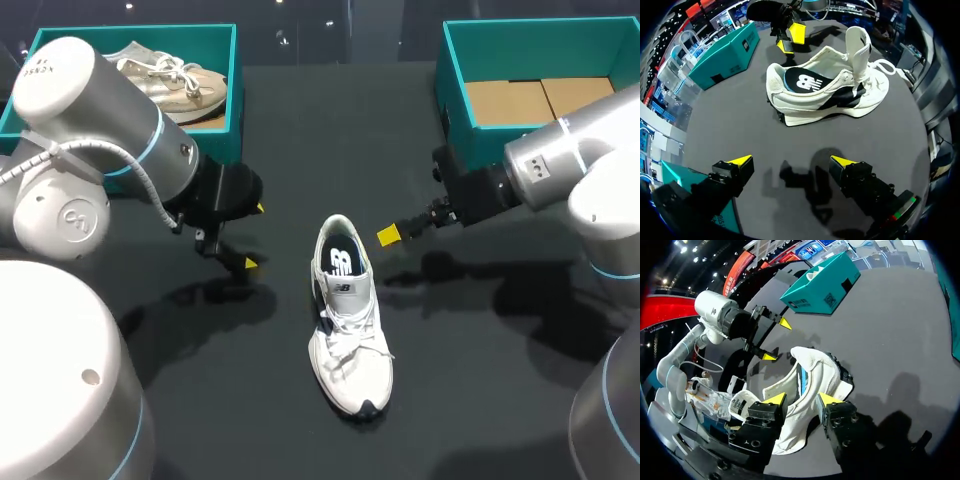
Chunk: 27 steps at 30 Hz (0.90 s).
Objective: Take the shoe out of the shoebox, open the shoe tongue, remove and reinsert the insole, then place the shoe into the shoebox
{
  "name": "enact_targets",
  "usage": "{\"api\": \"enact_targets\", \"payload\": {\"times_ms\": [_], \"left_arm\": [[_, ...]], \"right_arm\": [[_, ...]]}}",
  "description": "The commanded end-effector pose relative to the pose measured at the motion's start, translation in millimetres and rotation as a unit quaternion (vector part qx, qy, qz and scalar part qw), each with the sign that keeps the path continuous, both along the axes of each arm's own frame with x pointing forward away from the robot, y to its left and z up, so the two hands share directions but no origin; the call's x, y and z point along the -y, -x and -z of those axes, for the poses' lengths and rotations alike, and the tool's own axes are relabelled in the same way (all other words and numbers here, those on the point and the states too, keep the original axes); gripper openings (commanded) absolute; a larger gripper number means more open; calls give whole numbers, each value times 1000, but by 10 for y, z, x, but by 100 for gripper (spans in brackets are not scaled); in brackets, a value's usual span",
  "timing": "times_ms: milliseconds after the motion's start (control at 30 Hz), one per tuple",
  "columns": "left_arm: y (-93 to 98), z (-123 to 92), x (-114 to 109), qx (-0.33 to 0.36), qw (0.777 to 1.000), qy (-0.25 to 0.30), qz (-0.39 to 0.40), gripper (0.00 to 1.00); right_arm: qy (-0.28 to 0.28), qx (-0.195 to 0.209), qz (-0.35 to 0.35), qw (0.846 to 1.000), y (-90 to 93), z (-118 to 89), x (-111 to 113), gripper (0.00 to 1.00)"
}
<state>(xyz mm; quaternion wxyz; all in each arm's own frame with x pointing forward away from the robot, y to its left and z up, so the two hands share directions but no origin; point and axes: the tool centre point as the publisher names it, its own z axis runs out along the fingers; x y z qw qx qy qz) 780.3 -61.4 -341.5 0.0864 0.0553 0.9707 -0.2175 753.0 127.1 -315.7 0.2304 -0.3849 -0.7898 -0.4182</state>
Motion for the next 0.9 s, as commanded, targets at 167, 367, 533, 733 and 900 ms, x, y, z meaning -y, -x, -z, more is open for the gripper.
{"api": "enact_targets", "payload": {"times_ms": [167,367,533,733,900], "left_arm": [[-20,-197,-379,-12,999,4,33,100],[-92,-245,-599,-18,999,-5,47,100],[-164,-301,-734,-20,998,-9,57,100],[-200,-443,-885,-16,995,-15,97,100],[-197,-543,-1002,-9,990,-27,140,100]], "right_arm": [[73,-25,17,997,13,-247,329,37],[134,-46,40,989,2,-355,458,35],[190,-51,74,978,-16,-512,559,21],[248,-64,101,961,22,-637,559,0],[310,-64,132,939,117,-759,355,0]]}}
